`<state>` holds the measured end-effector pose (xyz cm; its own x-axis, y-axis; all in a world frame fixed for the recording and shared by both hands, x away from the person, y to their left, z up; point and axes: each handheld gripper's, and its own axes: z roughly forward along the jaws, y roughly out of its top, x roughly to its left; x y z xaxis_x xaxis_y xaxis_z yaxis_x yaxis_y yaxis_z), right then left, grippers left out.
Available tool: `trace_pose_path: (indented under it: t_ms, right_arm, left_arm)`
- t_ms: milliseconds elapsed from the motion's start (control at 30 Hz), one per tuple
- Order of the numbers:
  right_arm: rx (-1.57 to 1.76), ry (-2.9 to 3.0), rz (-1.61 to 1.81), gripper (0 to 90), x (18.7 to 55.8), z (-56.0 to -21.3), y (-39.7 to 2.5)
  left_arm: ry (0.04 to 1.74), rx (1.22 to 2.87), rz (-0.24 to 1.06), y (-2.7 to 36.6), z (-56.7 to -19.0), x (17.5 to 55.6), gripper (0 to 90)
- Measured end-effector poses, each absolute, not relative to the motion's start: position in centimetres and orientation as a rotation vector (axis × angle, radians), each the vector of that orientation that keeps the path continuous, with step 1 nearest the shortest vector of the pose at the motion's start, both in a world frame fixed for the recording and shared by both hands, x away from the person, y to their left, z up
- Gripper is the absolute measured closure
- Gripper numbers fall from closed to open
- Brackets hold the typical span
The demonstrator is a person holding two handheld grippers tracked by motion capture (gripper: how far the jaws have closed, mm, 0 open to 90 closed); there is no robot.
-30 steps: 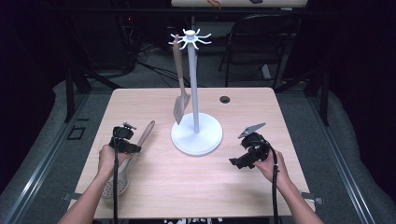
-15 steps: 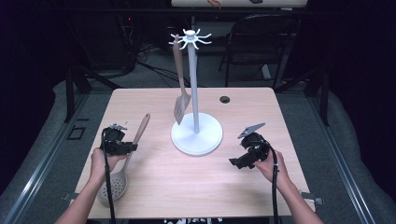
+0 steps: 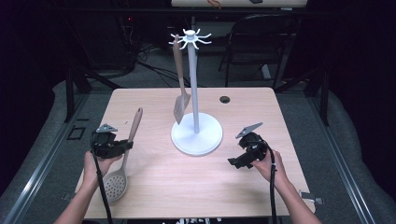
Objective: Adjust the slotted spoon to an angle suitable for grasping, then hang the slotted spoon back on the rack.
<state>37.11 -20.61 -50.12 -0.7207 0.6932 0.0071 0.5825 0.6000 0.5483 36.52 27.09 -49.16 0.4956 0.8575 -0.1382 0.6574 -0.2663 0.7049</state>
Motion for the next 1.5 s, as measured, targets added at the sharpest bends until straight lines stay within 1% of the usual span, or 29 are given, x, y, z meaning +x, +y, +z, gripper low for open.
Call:
trace_pose_path:
  t_ms: [200, 300, 433, 833, 1267, 1500]
  right_arm:
    - [1.054, 2.635, 0.780, 5.1, 37.1, -50.3, -20.7]
    - [1.048, 2.637, 0.770, 5.1, 37.1, -50.3, -20.8]
    - [1.060, 2.630, 0.777, 5.2, 37.0, -50.4, -20.9]
    - [1.066, 2.613, 0.783, 5.3, 36.9, -50.3, -21.4]
    - [1.094, 2.609, 0.784, 5.4, 36.6, -50.4, -21.9]
    - [1.103, 2.602, 0.783, 5.4, 36.6, -50.4, -22.1]
  left_arm:
    - [1.211, 1.987, 0.379, 27.0, -48.2, 36.1, 76.0]
    - [1.198, 1.983, 0.435, 26.6, -47.7, 35.9, 76.0]
    - [1.170, 1.965, 0.458, 26.4, -47.1, 35.7, 76.1]
    - [1.055, 1.838, 0.529, 25.5, -45.2, 34.9, 76.1]
    - [0.954, 1.767, 0.599, 23.4, -43.5, 35.1, 76.1]
    - [0.898, 1.785, 0.590, 21.6, -42.7, 35.4, 76.1]
